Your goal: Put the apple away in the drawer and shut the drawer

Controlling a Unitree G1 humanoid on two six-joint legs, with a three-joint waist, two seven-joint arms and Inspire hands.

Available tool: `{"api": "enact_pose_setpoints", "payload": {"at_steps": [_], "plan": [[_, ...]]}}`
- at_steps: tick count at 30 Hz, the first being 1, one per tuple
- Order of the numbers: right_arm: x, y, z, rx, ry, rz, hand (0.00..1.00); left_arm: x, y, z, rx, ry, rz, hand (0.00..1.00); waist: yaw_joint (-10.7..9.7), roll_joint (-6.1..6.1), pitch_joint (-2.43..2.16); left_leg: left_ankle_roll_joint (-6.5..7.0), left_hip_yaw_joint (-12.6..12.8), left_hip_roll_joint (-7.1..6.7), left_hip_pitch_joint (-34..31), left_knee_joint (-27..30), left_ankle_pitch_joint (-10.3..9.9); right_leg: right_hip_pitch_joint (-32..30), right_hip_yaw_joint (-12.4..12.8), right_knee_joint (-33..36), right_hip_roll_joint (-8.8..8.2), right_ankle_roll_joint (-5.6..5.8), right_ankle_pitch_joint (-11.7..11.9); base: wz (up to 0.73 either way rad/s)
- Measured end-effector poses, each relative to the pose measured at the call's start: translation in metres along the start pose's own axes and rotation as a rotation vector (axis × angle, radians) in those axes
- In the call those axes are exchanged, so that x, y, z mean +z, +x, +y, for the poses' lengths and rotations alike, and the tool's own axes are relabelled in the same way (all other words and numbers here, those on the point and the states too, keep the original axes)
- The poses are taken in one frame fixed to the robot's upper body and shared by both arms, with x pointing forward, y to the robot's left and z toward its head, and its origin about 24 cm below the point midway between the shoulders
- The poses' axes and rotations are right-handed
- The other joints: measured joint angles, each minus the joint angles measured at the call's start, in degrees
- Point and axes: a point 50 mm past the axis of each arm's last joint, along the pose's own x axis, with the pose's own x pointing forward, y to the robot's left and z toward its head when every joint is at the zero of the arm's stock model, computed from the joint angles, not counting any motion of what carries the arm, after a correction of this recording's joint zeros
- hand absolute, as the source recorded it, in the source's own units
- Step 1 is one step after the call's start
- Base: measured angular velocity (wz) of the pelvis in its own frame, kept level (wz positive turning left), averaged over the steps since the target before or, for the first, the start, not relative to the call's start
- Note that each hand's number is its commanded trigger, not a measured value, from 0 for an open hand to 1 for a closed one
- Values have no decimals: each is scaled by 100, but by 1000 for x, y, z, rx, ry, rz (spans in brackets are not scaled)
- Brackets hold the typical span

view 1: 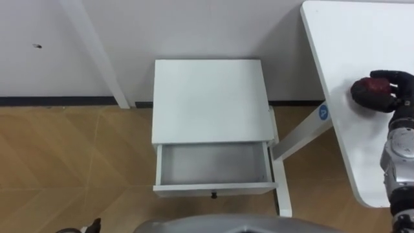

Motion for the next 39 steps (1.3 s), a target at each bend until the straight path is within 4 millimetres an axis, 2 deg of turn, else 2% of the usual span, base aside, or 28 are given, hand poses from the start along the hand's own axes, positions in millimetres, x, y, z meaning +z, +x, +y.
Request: {"api": "enact_pose_setpoints", "payload": {"at_steps": [10,11,13,16,18,21,23,26,32,34,39], "plan": [[2,-1,5,35,-83,-22,100,4,1,0,-4,0,-9,0,39,-16,-9,-1,-7,-4,-14,0,-1,-8,-2,-27,2,0,0,0],[3,-1,6,45,-87,-29,100,8,2,0,-4,-1,-17,0,40,-26,-28,-1,-7,-3,-19,-1,-1,-3,-4,-44,6,-1,6,0],[6,-3,11,64,-105,-51,100,11,3,0,-3,-2,-26,0,63,-14,-39,-1,23,2,-19,-12,-1,-7,0,-50,11,-7,13,-2],[19,-11,30,175,-143,-131,100,16,4,0,-2,-1,-37,0,106,7,-49,-1,46,14,-12,-17,-1,-10,8,-48,18,-14,17,-3],[29,-20,57,301,-168,-192,100,25,5,-1,-5,2,-60,0,167,10,-47,-2,21,21,-17,-15,0,-4,16,-59,32,-21,22,0],[29,-32,85,455,-230,-208,100,38,7,-3,-16,9,-101,0,363,13,-46,-2,-28,13,-52,-16,-1,-16,-30,-67,25,-20,24,6],[33,-38,95,512,-236,-226,100,44,8,-3,-21,9,-114,0,410,14,-51,-3,-130,-4,-147,-3,-1,-92,-137,-74,4,-12,31,24],[44,-48,106,574,-272,-294,100,44,8,-4,-31,22,-117,0,504,51,-44,-2,-220,-15,-219,14,1,-108,-226,-90,-14,-5,43,18],[60,-66,119,672,-267,-389,100,29,7,-7,-41,39,-70,0,612,75,-35,-3,-355,-27,-262,12,1,-99,-227,-99,-5,-4,43,12],[59,-70,124,698,-273,-391,100,27,6,-8,-47,49,-61,0,688,97,-31,-3,-357,-28,-265,12,1,-99,-231,-103,-6,-4,43,0],[50,-87,143,828,-323,-380,100,38,8,-11,-54,64,-88,0,742,115,-19,-3,-377,-38,-438,45,3,-202,-247,-117,-13,-4,43,1]]}}
